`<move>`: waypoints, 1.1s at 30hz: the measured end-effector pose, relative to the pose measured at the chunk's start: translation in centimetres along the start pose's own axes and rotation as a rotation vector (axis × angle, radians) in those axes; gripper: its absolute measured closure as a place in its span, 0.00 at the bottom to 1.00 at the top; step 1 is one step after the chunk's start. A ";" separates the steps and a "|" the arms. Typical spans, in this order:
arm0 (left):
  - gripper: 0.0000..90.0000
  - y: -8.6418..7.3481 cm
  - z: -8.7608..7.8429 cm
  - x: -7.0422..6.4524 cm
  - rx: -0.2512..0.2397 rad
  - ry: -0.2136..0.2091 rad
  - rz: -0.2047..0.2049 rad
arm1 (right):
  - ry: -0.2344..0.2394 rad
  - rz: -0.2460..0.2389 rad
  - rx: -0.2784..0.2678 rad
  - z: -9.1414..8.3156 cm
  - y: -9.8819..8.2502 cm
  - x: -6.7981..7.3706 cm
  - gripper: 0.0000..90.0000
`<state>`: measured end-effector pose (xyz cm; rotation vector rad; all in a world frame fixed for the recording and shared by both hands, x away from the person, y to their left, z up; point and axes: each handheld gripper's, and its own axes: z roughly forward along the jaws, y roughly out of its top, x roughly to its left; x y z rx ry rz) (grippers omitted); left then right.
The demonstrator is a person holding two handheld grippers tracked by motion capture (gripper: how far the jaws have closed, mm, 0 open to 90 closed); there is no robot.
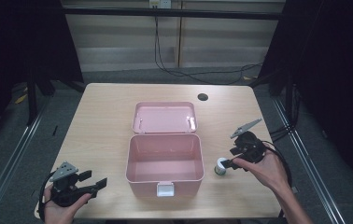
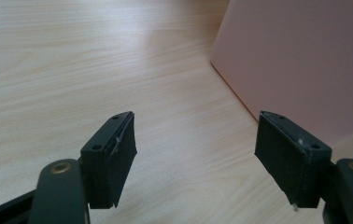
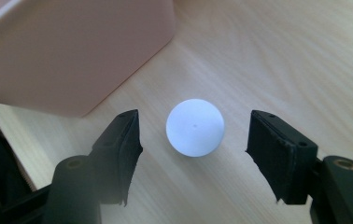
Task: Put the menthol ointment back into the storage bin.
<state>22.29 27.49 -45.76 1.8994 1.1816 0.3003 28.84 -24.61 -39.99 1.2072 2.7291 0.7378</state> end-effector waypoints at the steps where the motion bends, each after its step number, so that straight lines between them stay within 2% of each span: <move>1: 0.33 0.0 0.0 0.0 -0.001 0.002 0.002 | 0.003 -0.002 0.012 0.2 0.2 0.0 0.38; 2: 0.33 0.0 -0.1 0.0 -0.005 0.003 0.000 | -0.003 -0.013 0.043 0.5 0.5 0.0 0.37; 6: 0.33 0.0 0.0 0.0 0.000 -0.002 0.005 | -0.018 -0.031 0.075 1.0 1.2 0.1 0.36; 8: 0.33 0.0 0.1 0.0 0.000 -0.003 0.000 | -0.010 -0.040 0.093 1.2 1.5 0.1 0.36; 10: 0.33 0.0 0.1 -0.1 -0.001 -0.005 -0.001 | -0.026 -0.045 0.117 1.5 1.8 0.1 0.37; 12: 0.34 0.0 0.1 0.0 -0.001 -0.007 -0.002 | -0.022 -0.049 0.128 1.6 1.9 0.1 0.38; 13: 0.34 0.0 0.1 0.0 0.001 -0.006 0.001 | -0.007 -0.048 0.151 1.6 2.1 -0.1 0.40; 18: 0.35 0.0 0.2 -0.1 0.007 -0.008 0.010 | 0.010 -0.049 0.161 1.4 2.6 -0.3 0.43; 21: 0.35 0.0 0.2 -0.1 0.008 -0.006 0.010 | 0.012 -0.056 0.216 1.8 2.9 -0.5 0.45; 24: 0.35 0.0 0.2 -0.1 0.007 -0.007 0.006 | 0.038 -0.052 0.212 1.9 3.0 -0.8 0.45; 28: 0.35 0.0 0.3 -0.1 0.009 -0.010 0.006 | 0.019 -0.072 0.245 2.4 3.1 -0.8 0.47; 33: 0.35 0.0 0.3 -0.1 0.010 -0.010 0.004 | 0.025 -0.070 0.276 3.0 3.0 -0.9 0.49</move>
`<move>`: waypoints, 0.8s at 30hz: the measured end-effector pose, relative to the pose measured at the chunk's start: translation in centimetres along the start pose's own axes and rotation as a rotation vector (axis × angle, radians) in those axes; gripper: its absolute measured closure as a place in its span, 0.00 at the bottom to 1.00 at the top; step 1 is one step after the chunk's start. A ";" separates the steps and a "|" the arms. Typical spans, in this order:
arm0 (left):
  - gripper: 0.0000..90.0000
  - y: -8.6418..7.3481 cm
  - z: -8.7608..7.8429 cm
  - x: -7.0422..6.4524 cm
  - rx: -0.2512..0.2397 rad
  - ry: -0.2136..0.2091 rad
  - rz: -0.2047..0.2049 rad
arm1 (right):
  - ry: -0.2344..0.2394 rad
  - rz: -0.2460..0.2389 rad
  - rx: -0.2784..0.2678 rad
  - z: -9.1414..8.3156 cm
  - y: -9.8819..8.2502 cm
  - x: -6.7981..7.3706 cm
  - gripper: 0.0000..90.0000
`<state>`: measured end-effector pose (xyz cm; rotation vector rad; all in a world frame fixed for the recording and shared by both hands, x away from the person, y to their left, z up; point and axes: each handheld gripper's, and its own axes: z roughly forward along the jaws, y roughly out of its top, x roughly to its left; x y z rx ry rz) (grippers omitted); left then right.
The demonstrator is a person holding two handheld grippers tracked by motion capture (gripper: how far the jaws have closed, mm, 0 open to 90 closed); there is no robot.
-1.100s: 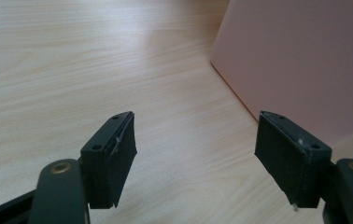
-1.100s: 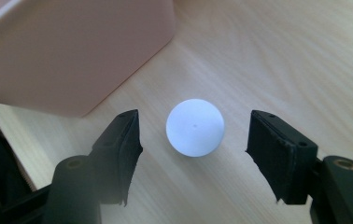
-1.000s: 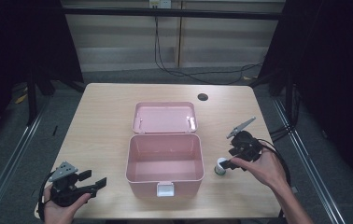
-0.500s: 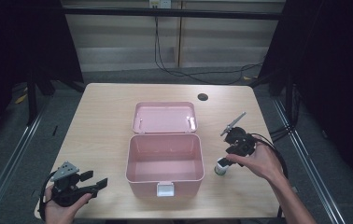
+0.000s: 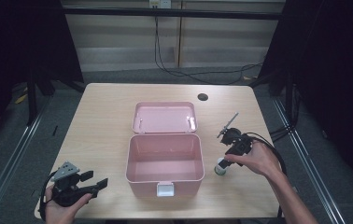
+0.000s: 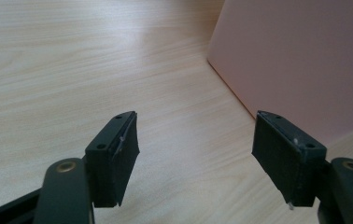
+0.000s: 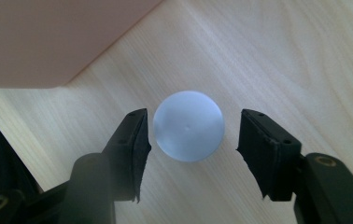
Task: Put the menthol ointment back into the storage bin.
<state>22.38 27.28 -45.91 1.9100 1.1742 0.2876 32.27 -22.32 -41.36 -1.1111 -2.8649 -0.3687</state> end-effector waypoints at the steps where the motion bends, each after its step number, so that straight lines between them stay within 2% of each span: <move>1: 0.35 0.0 0.0 0.0 0.000 0.000 0.000 | 0.002 -0.013 0.007 0.2 0.0 -0.1 0.49; 7: 0.35 0.0 0.0 0.0 0.006 -0.002 0.005 | 0.008 -0.014 0.055 1.3 0.5 -0.2 0.52; 14: 0.35 0.0 -0.1 0.1 0.005 0.005 0.002 | 0.008 -0.024 0.077 2.0 0.7 0.1 0.55; 18: 0.35 0.0 -0.1 0.0 0.009 0.002 0.008 | -0.012 -0.049 0.091 2.2 1.0 0.3 0.56; 24: 0.35 0.0 -0.1 0.0 0.008 0.004 0.004 | -0.029 -0.054 0.106 2.4 1.3 0.5 0.56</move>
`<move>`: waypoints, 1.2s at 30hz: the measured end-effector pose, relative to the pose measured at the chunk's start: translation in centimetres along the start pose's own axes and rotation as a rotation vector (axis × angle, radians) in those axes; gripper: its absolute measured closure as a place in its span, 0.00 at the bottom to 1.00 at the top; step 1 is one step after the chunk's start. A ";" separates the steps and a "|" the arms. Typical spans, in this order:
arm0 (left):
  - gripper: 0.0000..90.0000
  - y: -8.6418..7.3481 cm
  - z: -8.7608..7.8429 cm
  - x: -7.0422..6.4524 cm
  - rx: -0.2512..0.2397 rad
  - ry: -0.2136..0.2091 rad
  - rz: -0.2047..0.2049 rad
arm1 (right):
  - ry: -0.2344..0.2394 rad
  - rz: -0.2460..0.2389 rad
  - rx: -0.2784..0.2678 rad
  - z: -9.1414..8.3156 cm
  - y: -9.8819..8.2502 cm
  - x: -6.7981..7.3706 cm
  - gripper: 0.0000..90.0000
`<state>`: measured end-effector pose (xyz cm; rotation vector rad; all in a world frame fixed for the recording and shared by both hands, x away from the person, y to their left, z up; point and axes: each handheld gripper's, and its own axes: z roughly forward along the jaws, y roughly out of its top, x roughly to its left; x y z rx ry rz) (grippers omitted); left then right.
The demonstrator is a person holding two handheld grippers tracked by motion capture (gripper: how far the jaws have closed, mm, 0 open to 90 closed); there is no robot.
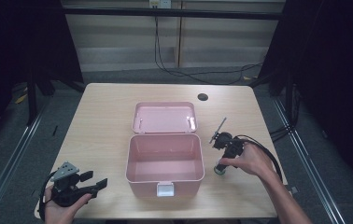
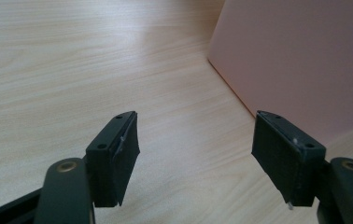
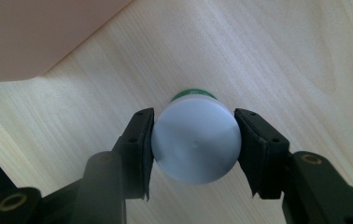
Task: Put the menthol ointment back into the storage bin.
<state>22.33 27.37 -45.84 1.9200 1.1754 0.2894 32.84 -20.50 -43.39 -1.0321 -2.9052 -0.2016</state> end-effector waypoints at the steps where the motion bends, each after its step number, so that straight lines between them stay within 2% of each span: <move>1: 0.35 0.0 0.0 0.0 0.000 0.000 0.000 | -0.005 -0.007 0.001 0.0 0.0 0.0 0.56; 5: 0.35 0.0 0.0 -0.1 0.003 -0.007 -0.007 | -0.028 -0.019 0.009 0.2 0.2 0.3 0.57; 13: 0.35 0.0 0.1 -0.1 0.007 -0.006 -0.006 | -0.039 -0.012 0.015 -0.1 0.1 0.2 0.57; 17: 0.34 0.0 0.2 -0.1 0.010 -0.008 -0.003 | -0.024 -0.021 0.029 -0.3 0.0 0.3 0.57; 26: 0.34 0.0 0.2 -0.1 0.009 -0.004 -0.008 | -0.006 -0.026 0.017 -0.7 -0.1 0.4 0.57; 29: 0.32 0.0 0.2 0.0 0.010 0.002 -0.008 | -0.018 -0.026 0.007 -1.4 -0.1 0.4 0.57; 36: 0.27 0.0 0.3 -0.1 0.020 0.006 0.002 | -0.014 -0.042 -0.009 -2.4 0.0 0.6 0.57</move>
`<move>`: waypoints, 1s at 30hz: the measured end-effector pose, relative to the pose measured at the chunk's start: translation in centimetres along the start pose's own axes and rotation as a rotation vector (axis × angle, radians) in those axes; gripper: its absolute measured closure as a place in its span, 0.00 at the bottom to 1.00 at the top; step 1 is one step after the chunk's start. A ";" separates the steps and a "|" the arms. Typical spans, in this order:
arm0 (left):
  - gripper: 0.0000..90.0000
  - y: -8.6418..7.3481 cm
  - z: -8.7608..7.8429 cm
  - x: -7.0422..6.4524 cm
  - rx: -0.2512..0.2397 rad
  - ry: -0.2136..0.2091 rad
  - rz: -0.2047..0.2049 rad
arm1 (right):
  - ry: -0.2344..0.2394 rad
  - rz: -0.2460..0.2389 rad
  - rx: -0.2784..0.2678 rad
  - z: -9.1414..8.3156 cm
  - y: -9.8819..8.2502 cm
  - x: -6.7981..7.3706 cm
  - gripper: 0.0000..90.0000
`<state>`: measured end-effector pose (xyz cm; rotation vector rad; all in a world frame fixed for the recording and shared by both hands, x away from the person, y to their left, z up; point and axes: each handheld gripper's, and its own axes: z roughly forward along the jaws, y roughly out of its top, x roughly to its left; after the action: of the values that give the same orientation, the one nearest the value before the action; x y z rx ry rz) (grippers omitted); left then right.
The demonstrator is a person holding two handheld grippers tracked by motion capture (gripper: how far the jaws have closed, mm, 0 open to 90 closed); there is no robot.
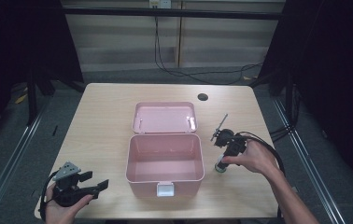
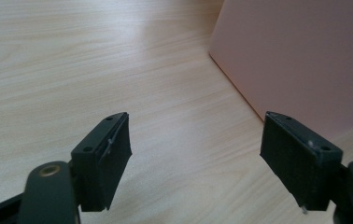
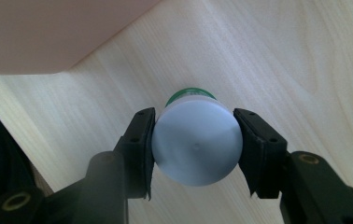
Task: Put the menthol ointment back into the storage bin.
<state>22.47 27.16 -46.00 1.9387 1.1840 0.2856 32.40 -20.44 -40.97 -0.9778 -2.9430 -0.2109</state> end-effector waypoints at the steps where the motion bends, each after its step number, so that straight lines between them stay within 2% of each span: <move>1: 0.26 0.0 0.0 0.0 0.000 0.000 0.000 | 0.000 0.000 0.000 0.0 0.0 0.0 0.57; 10: 0.23 0.0 0.0 0.1 -0.001 -0.003 -0.002 | -0.004 -0.010 -0.012 -1.4 0.0 0.3 0.57; 12: 0.23 0.1 -0.2 0.1 -0.025 0.003 -0.003 | -0.005 -0.012 -0.019 -1.9 0.0 0.5 0.57; 19: 0.21 0.1 -0.2 0.3 -0.021 -0.001 -0.022 | -0.009 -0.028 -0.040 -3.2 0.3 0.8 0.57; 30: 0.18 0.1 -0.2 0.4 -0.019 -0.010 -0.020 | -0.026 -0.056 -0.052 -5.1 0.8 1.5 0.57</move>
<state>22.64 27.61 -45.93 1.9082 1.1898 0.2758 31.56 -19.62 -35.71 -0.9122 -3.0051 -0.2797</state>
